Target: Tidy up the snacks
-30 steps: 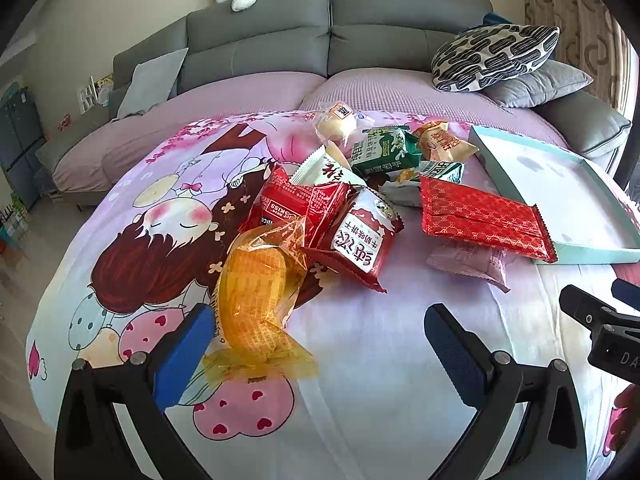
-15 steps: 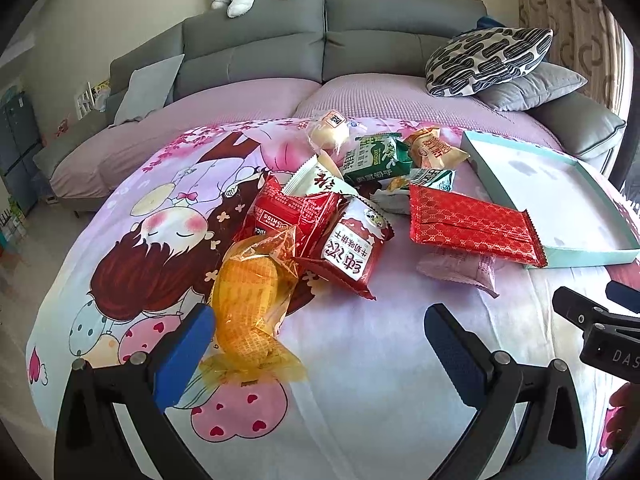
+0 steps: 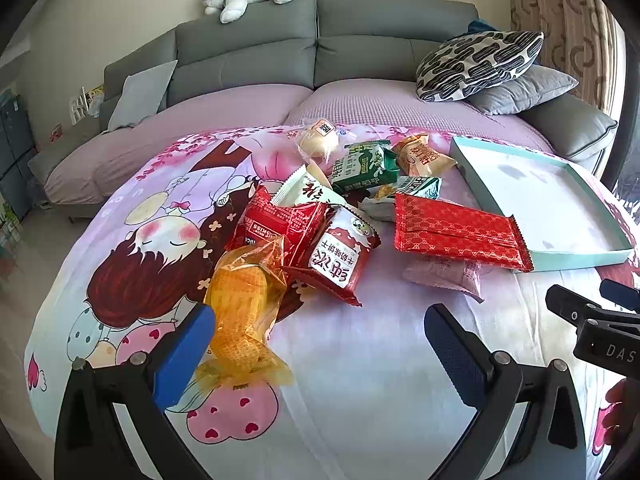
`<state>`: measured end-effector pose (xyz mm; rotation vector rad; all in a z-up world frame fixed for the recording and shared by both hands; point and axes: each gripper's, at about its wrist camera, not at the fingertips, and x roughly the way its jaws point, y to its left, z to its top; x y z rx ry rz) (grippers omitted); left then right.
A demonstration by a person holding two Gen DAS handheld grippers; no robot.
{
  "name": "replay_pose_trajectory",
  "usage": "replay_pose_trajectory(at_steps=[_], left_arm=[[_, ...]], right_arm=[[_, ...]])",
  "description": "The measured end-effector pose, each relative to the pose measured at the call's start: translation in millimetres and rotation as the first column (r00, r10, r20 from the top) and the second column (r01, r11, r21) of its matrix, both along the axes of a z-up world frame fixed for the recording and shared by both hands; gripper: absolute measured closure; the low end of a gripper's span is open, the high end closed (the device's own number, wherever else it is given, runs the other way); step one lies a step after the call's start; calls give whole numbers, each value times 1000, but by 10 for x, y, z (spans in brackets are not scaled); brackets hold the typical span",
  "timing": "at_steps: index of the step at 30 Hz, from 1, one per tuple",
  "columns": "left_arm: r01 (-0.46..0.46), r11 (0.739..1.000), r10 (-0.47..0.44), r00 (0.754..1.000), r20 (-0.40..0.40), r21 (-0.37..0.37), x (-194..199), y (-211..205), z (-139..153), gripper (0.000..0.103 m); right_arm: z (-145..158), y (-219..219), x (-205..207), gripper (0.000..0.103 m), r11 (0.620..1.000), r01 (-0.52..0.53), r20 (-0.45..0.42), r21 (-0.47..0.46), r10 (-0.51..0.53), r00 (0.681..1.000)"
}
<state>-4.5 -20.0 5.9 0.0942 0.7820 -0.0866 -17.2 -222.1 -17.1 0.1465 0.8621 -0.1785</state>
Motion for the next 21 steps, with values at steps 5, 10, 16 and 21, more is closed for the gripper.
replay_pose_trajectory(at_steps=[5,10,16,21], left_arm=[[6,1000,-6,1000,0,-9,-10,-4,19,0],[13,1000,-13,1000,11,-13,-23,-11,61,0],[15,999,-14,1000,25,-28,-37,9,118,0],[10,999,-9,999,41,-36,-43,39,150,0]], right_arm=[[30,-5,-16,0,1000,1,11,4,-1,1000],[56,-7,-22,0,1000,4,20,6,-4,1000],[67,0,-28,0,1000,1,26,6,-1,1000],[70,-2,-30,0,1000,2,35,10,-2,999]])
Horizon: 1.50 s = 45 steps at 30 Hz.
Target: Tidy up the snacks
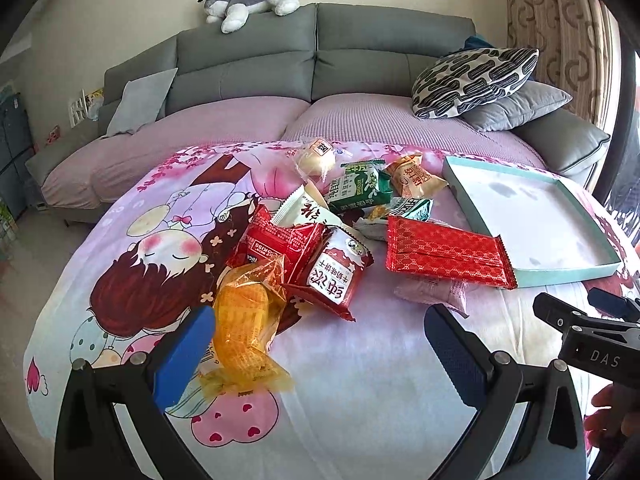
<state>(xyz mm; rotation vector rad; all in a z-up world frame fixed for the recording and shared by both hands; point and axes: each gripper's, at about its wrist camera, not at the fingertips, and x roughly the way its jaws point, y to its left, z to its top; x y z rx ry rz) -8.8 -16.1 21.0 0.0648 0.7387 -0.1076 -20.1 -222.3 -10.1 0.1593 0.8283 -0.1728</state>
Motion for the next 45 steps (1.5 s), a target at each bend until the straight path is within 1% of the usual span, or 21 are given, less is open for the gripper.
replay_pose_trajectory(at_steps=[6,11,15,19,21,23,25,28,32,35,39,43,45], left_arm=[[-11,1000,11,1000,3,-22,9,60,7,0],[-38,999,38,999,4,-38,20,131,16,0],[-47,996,46,999,-11,-80,40,240,11,0],[-38,985,31,999,-42,-167,62,368,-11,0],[-47,981,37,998,-59,-187,80,429,-20,0],[-70,985,60,996,-67,-160,105,476,-23,0],[-100,989,90,992,-85,-110,148,518,-35,0],[-135,987,126,986,-109,-84,214,633,-58,0],[-161,985,151,978,-146,-58,296,722,-114,0],[-164,983,147,973,-176,-83,348,755,-159,0],[-152,984,130,971,-200,-96,387,736,-196,0],[-154,984,131,968,-216,-93,451,740,-226,0],[-160,982,136,966,-220,-96,475,756,-234,0]], right_arm=[[10,3,5,0,1000,1,14,-2,-1,1000],[6,38,17,0,1000,-17,15,-12,18,1000],[19,98,46,0,999,-49,26,-15,49,998],[109,233,105,0,993,-120,78,-2,120,990],[163,306,142,0,989,-146,107,9,144,984],[207,375,194,0,986,-164,126,6,162,979],[251,453,251,0,983,-184,143,-19,185,972],[282,574,342,0,970,-230,152,-75,239,959],[235,675,483,0,947,-296,102,-121,309,946],[211,757,582,0,919,-359,68,-162,374,925],[187,844,755,0,889,-432,20,-149,440,898],[149,976,952,0,839,-528,-34,-132,528,849],[90,1024,1039,2,821,-555,-74,-135,550,832]])
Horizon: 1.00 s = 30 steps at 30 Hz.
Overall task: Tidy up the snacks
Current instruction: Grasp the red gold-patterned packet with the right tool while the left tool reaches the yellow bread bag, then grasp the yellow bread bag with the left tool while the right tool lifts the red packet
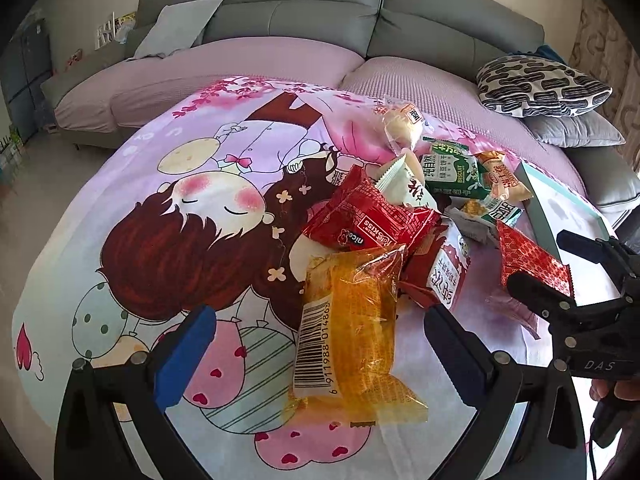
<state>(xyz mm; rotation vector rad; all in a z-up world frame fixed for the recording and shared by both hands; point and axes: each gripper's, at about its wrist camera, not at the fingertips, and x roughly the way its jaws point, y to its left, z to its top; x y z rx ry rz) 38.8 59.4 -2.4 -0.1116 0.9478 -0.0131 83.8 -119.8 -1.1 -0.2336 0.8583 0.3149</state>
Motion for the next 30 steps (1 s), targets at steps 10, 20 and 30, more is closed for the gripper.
replay_pose_trajectory(at_steps=[10,20,30], left_arm=[[4,1000,-4,1000,-22,-2,84,-13,-40,0],[20,1000,-21,999,-39,-12,117,-97,-99,3],[29,997,-34,997,-76,-72,131,-91,-216,45]], right_arm=[[-119,-22,-12,16,1000,10,-66,-8,-11,998],[-114,-71,-222,46,996,86,-83,-4,-86,993],[-144,-144,-315,52,983,173,-105,59,-166,980]])
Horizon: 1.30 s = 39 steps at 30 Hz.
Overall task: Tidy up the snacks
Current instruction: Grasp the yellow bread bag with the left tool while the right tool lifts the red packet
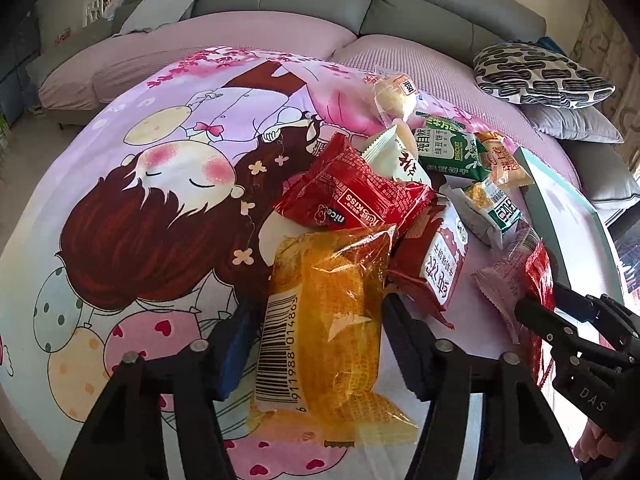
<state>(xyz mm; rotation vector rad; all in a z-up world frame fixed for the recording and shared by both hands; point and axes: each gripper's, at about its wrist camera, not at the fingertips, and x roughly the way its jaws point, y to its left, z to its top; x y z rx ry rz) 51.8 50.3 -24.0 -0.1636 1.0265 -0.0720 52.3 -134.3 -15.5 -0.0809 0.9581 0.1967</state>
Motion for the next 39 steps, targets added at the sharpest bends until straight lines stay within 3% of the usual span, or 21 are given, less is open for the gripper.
replay_pose_trajectory(at_steps=[12,23,39], left_arm=[[-9,1000,9,1000,29,-27,-77,48,49,57],[-35,998,37,998,57,-44,-148,97,206,58],[30,998,-21,990,137,-60,12,-326,592,58]], right_arm=[[6,-29,-50,54,998,55,13,36,-56,998],[74,-148,-122,55,993,100,20,66,-102,995],[531,-410,-145,55,980,140,129,143,-159,979]])
